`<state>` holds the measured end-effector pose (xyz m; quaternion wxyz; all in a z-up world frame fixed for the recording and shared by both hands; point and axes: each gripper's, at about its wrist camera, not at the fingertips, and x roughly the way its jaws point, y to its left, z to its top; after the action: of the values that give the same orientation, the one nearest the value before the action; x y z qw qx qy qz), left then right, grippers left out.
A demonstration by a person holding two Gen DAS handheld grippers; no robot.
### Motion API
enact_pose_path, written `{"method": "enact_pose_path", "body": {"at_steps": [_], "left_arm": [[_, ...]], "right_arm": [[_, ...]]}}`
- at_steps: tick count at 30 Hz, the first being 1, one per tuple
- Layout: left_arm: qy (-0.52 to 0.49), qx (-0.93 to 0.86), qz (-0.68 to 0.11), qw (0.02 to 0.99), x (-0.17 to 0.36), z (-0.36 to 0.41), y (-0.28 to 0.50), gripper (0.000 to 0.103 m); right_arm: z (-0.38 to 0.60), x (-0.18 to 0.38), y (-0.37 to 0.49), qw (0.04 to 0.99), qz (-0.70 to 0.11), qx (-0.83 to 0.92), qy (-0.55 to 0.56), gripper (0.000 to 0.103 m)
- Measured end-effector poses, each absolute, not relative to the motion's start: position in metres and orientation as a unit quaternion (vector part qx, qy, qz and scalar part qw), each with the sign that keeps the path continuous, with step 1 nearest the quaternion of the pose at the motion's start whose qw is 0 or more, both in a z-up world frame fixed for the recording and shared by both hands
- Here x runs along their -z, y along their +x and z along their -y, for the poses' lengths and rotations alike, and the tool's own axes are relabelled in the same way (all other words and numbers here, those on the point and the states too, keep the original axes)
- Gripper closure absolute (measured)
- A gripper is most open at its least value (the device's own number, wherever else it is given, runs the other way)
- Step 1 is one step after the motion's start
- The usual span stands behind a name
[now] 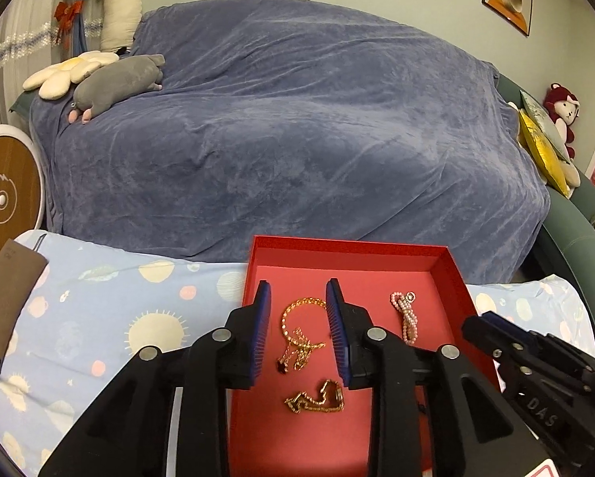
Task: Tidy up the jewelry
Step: 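Lower both tools into the red box and open them to drop the chains, then lower the left tool onto the silver ring and close on it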
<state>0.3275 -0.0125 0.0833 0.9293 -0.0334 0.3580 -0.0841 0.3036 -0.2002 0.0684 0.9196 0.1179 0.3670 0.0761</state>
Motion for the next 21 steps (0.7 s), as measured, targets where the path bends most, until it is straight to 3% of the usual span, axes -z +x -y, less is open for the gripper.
{"method": "enact_pose_path", "body": {"at_steps": [3, 8, 11, 15, 21], "left_arm": [[-0.041, 0.083, -0.359, 0.929, -0.090, -0.002, 0.302, 0.059], [-0.038, 0.085, -0.367, 0.926, -0.096, -0.018, 0.244, 0.057], [-0.025, 0.084, -0.366, 0.927, -0.093, -0.024, 0.202, 0.049], [-0.031, 0.084, -0.372, 0.924, -0.080, -0.030, 0.155, 0.036], [-0.033, 0.076, -0.393, 0.916, -0.049, -0.035, 0.107, 0.036]], "right_arm": [[0.207, -0.082, 0.267, 0.925, -0.359, -0.073, 0.101, 0.074], [0.223, -0.089, 0.197, 0.919, -0.367, -0.082, 0.114, 0.065], [0.228, -0.084, 0.158, 0.916, -0.375, -0.079, 0.118, 0.065], [0.234, -0.070, 0.113, 0.911, -0.385, -0.069, 0.129, 0.056], [0.231, -0.035, 0.075, 0.902, -0.406, -0.061, 0.136, 0.055]]}}
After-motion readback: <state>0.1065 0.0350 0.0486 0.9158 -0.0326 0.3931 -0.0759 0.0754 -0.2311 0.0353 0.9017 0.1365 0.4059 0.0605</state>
